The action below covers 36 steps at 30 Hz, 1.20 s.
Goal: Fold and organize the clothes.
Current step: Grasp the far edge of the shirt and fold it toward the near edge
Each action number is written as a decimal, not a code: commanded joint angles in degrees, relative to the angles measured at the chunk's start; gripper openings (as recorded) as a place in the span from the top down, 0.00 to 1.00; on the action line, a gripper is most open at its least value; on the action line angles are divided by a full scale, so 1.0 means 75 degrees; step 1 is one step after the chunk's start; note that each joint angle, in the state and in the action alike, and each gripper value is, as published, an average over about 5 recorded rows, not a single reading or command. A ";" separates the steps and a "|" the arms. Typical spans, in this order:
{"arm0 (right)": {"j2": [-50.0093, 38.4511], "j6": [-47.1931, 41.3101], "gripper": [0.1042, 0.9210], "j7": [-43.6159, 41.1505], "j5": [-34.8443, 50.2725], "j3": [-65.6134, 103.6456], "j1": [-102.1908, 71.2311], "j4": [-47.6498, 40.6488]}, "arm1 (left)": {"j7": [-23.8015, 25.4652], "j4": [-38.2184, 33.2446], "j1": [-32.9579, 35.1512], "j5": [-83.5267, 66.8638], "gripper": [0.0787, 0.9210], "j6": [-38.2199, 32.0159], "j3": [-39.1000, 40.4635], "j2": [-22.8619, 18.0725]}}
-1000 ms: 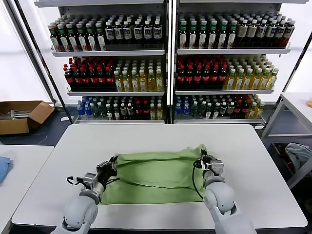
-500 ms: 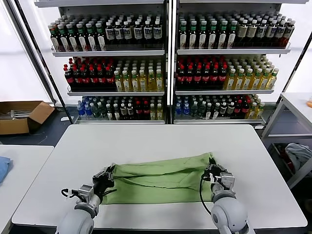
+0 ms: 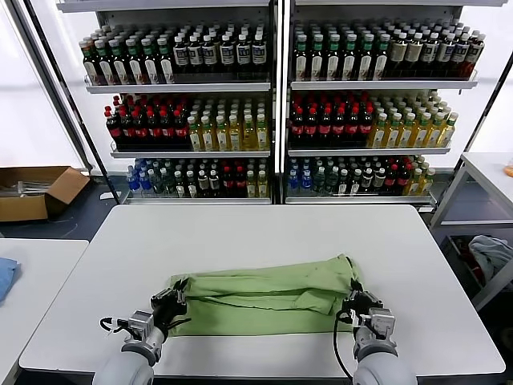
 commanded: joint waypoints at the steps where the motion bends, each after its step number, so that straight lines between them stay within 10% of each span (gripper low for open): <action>1: 0.0042 0.0100 1.00 0.0038 -0.0256 -0.0061 -0.0432 -0.0046 | 0.0072 0.0008 0.0163 0.0130 0.99 -0.0024 -0.0043 0.0014; 16: 0.0164 0.0442 0.97 0.0020 -0.0743 -0.0292 -0.0395 -0.0545 | 0.0110 -0.0157 0.0112 0.0484 0.92 -0.0292 0.0073 -0.0108; 36: -0.0089 0.0919 0.27 0.0038 -0.0383 0.0015 -0.0142 0.1436 | -0.0754 -0.0768 0.0500 0.0530 0.24 0.0555 -0.0232 -0.0678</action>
